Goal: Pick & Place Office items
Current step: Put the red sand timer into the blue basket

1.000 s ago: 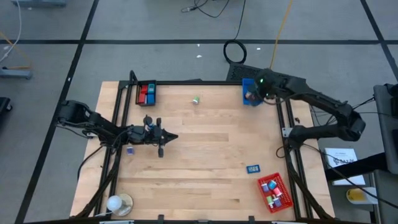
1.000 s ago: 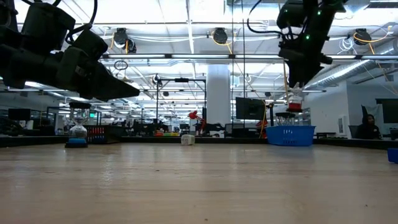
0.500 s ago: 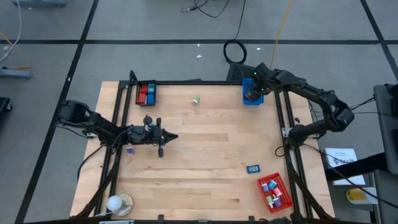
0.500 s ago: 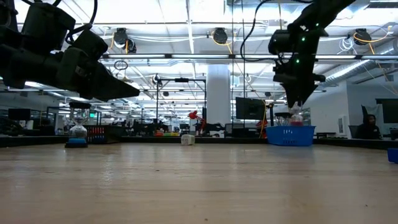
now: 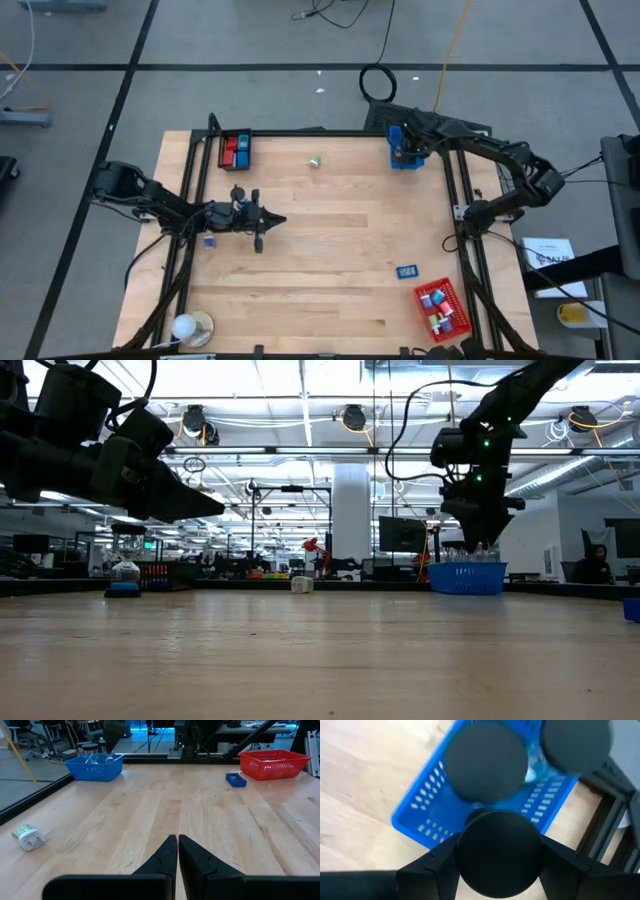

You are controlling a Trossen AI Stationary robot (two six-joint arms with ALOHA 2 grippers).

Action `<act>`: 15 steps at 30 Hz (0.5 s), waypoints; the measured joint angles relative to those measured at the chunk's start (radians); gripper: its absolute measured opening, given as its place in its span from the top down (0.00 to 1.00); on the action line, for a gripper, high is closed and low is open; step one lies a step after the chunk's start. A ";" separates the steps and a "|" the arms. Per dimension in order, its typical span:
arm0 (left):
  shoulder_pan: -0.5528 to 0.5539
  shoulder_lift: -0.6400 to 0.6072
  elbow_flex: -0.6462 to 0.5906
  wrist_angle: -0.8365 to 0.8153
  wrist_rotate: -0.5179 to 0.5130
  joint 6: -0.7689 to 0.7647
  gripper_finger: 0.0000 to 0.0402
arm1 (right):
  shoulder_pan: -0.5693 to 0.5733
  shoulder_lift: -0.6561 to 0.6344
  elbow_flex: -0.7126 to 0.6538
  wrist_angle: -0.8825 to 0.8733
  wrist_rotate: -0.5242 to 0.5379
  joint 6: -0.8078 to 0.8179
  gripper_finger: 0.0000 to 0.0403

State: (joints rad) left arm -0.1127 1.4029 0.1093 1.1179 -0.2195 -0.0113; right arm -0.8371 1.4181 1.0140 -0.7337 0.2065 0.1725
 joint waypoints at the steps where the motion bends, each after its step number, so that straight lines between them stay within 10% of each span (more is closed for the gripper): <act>1: 0.000 0.000 0.000 0.000 0.000 0.000 0.95 | -0.001 0.000 -0.008 0.002 -0.002 0.000 0.49; 15: 0.000 0.000 0.000 0.000 0.000 0.002 0.95 | -0.001 -0.041 -0.022 0.062 0.003 -0.017 0.24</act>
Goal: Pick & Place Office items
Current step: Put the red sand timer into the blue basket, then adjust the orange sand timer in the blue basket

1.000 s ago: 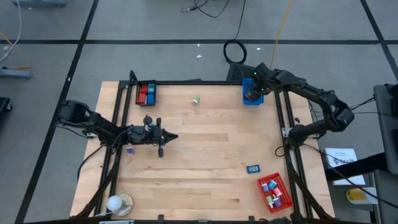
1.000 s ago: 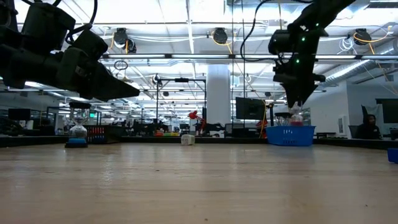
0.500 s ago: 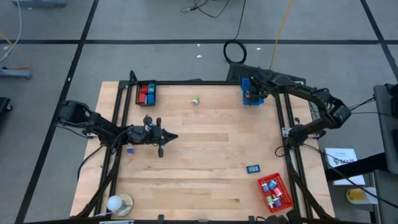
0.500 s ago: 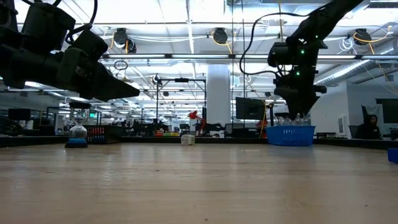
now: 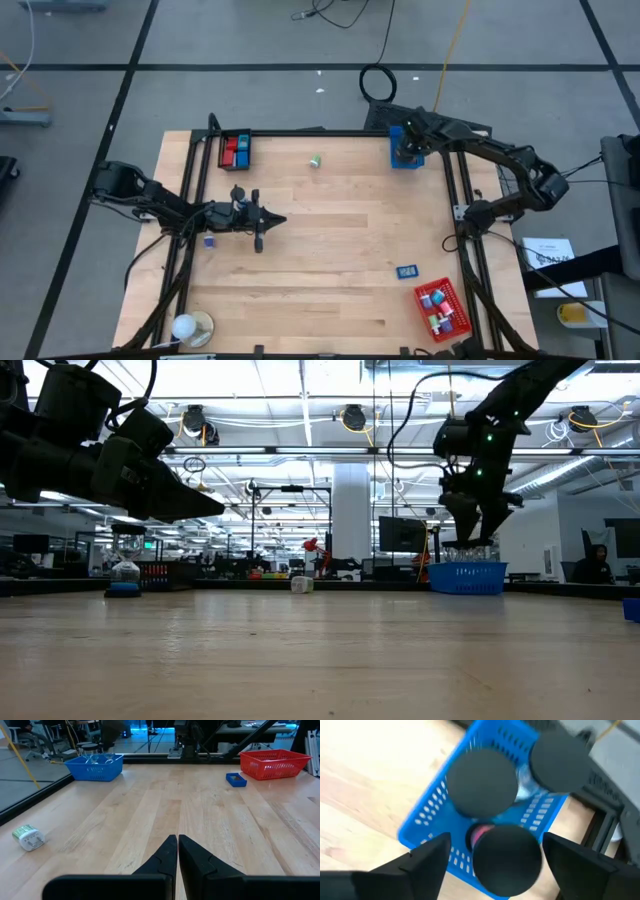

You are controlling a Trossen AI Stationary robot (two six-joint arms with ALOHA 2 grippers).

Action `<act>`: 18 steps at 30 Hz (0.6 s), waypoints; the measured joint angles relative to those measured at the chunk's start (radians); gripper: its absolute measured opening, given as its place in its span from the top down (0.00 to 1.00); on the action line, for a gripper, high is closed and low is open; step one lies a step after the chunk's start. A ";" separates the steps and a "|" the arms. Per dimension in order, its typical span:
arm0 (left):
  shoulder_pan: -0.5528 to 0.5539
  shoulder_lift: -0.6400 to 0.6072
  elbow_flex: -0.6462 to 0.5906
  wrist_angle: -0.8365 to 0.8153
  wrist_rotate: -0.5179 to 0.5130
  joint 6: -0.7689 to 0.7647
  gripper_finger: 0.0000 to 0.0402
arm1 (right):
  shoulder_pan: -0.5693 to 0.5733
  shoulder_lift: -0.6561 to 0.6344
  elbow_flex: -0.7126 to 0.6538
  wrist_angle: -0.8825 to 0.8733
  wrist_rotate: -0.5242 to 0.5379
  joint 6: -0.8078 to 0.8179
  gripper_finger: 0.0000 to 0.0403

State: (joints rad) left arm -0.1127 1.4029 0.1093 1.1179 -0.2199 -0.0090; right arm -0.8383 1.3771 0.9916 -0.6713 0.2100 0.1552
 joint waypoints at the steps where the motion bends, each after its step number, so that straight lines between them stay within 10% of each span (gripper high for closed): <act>1: 0.000 0.000 0.000 0.000 0.000 0.000 0.95 | 0.000 -0.016 0.000 0.010 0.000 -0.003 0.22; 18: 0.000 0.000 0.000 0.000 0.000 0.001 0.95 | 0.024 -0.006 -0.001 0.144 -0.050 0.007 0.23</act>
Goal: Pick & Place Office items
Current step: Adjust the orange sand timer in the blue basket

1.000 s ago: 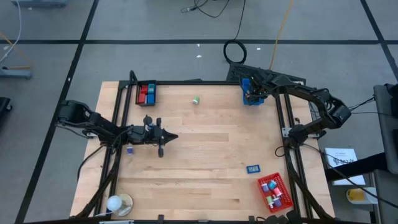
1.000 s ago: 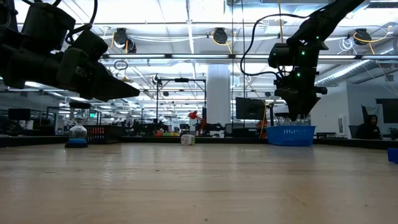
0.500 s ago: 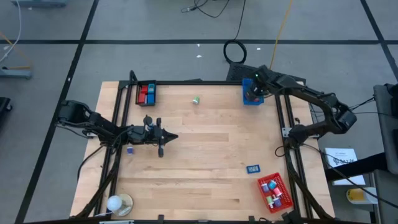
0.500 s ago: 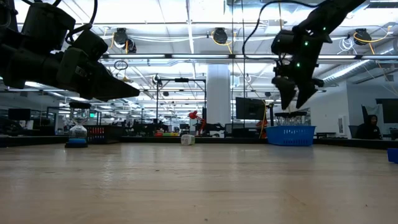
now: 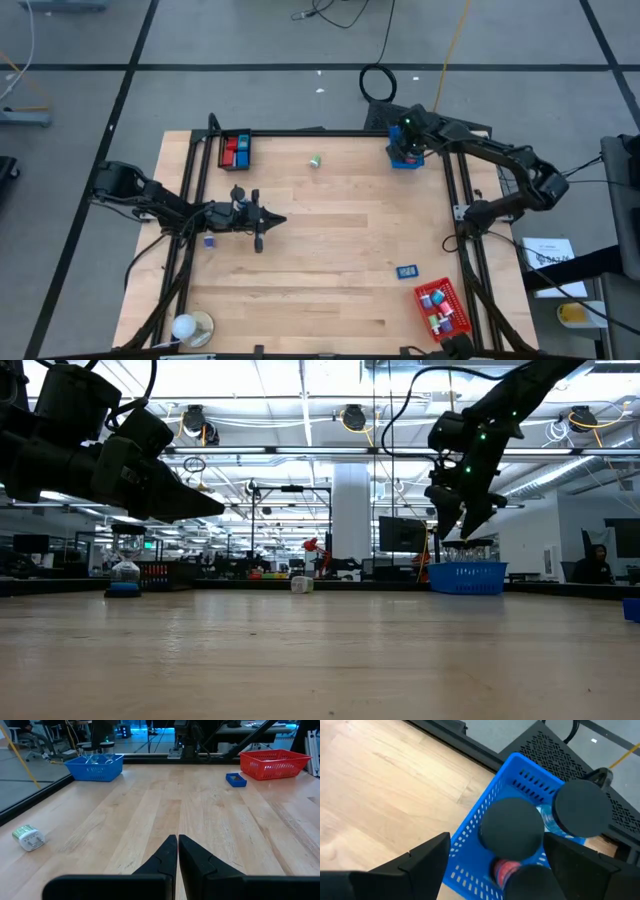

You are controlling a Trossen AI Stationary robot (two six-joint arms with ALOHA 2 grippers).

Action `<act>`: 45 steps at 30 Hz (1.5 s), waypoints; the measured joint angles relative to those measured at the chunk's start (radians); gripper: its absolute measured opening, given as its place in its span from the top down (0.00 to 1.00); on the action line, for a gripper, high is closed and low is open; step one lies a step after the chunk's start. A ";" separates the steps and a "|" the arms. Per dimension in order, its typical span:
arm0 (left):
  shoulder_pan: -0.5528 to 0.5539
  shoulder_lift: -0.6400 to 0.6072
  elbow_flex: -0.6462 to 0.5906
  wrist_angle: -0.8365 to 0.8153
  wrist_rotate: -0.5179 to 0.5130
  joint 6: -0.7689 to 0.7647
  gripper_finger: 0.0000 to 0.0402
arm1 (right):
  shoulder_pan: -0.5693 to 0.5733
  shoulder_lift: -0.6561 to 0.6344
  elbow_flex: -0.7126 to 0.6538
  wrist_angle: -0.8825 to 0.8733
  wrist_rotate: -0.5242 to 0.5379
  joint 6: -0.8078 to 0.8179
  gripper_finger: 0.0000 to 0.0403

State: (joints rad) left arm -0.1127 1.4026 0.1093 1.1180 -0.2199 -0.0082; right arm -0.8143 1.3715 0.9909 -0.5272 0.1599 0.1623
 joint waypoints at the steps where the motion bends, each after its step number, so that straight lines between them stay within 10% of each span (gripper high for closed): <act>1: 0.000 0.000 0.000 0.000 0.000 0.000 0.95 | 0.000 0.009 0.000 0.007 0.006 0.000 0.23; 45: 0.000 0.000 0.000 0.000 0.000 0.000 0.95 | 0.002 0.099 0.000 0.120 0.052 -0.017 0.45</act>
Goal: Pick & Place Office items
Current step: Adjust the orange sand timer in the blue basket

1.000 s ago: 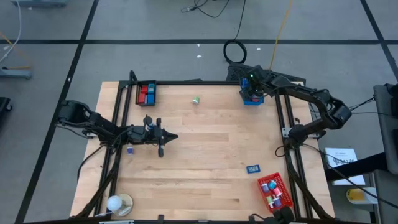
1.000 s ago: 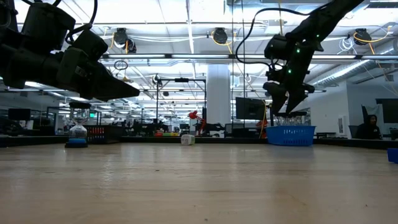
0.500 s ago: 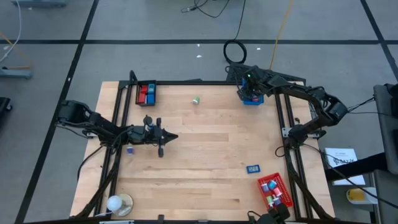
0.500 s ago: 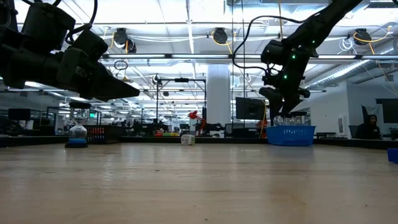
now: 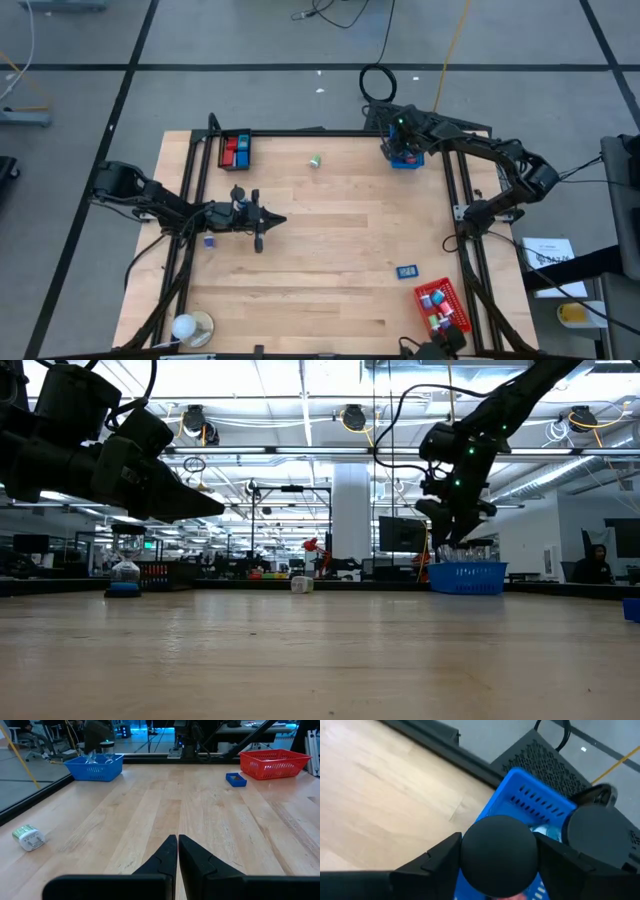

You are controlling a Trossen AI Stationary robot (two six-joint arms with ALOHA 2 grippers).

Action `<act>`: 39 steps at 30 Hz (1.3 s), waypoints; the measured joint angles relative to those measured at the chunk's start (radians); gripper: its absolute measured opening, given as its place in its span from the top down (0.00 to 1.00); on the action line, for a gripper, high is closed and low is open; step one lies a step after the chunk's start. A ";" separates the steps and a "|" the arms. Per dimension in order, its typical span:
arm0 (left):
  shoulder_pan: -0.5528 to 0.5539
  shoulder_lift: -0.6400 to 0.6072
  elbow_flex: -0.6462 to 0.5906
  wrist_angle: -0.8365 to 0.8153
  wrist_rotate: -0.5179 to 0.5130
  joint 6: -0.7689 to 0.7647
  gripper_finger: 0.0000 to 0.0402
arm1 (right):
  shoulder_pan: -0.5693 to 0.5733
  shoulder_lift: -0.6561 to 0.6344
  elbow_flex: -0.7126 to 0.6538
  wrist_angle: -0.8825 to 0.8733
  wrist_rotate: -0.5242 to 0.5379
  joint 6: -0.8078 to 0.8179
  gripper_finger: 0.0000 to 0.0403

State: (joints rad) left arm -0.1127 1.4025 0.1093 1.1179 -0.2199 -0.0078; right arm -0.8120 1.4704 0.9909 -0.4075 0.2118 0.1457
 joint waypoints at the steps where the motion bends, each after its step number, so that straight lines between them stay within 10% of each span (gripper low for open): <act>1: 0.000 0.000 0.000 0.000 0.000 0.000 0.95 | -0.002 0.000 0.000 0.012 0.001 -0.001 0.46; 39: 0.000 0.000 0.000 0.000 0.000 0.000 0.95 | -0.022 -0.052 -0.045 0.101 -0.002 -0.027 0.35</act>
State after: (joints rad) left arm -0.1127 1.4025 0.1093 1.1177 -0.2195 -0.0078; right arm -0.8341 1.4179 0.9459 -0.3061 0.2098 0.1184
